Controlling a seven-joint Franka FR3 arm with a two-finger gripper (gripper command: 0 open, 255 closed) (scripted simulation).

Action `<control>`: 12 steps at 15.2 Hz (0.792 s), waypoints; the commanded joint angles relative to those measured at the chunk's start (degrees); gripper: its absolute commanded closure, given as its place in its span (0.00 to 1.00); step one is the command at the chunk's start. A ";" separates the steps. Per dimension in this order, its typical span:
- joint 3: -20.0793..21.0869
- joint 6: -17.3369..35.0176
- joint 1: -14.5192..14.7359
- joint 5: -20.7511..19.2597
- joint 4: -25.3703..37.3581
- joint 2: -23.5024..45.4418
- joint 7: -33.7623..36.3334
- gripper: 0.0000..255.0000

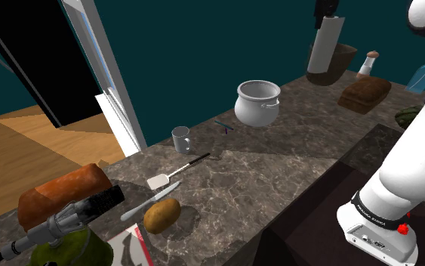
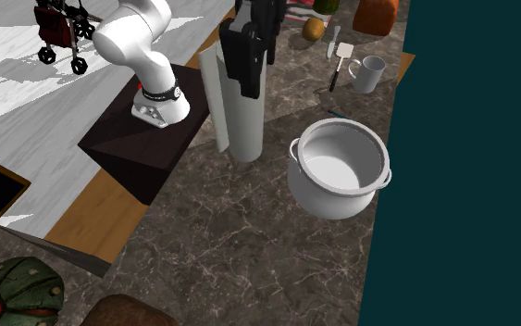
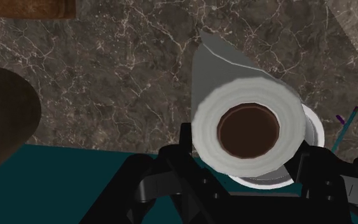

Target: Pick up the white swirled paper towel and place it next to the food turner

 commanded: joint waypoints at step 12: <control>12.58 1.98 9.54 -5.10 -17.99 -16.53 21.70 1.00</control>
